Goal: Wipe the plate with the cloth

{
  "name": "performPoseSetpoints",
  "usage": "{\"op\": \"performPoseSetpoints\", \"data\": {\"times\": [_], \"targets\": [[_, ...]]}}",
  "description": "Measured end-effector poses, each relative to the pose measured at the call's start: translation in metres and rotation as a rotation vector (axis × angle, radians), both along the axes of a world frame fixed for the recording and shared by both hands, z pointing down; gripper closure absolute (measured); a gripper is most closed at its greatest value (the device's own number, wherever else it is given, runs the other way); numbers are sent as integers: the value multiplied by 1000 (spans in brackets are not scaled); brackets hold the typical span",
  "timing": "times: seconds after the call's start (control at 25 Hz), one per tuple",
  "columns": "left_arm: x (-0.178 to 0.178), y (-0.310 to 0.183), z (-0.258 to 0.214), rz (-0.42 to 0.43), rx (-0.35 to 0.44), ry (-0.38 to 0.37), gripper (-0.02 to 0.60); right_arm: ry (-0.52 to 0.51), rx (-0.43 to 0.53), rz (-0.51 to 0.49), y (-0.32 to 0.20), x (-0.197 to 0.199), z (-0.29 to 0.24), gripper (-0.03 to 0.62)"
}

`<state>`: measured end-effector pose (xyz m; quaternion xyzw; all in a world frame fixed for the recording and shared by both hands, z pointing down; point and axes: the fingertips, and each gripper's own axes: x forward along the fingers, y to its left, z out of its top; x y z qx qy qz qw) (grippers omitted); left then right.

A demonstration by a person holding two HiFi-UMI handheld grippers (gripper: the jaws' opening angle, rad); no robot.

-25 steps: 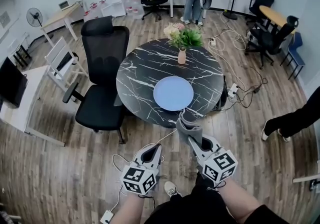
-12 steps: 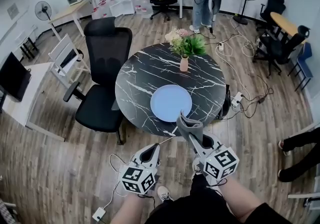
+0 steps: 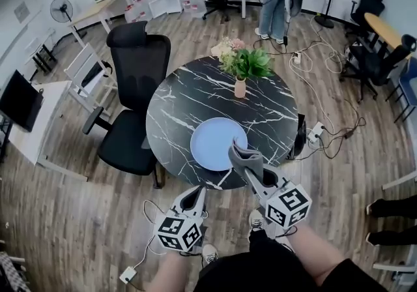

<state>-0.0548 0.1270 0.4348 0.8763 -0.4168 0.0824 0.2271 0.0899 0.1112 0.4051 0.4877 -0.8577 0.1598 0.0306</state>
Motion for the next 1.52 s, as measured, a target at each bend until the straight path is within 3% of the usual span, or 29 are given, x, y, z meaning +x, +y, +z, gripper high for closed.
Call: {"op": "performPoseSetpoints", "data": {"times": [0.48, 1.04, 1.52], "targets": [[26, -42, 6, -153, -11, -11, 563, -15, -16, -121, -63, 31, 6, 536], [39, -65, 13, -316, -41, -70, 563, -45, -43, -276, -100, 38, 18, 536], [30, -81, 50, -366, -149, -157, 563, -65, -87, -283, -113, 43, 38, 536]]}}
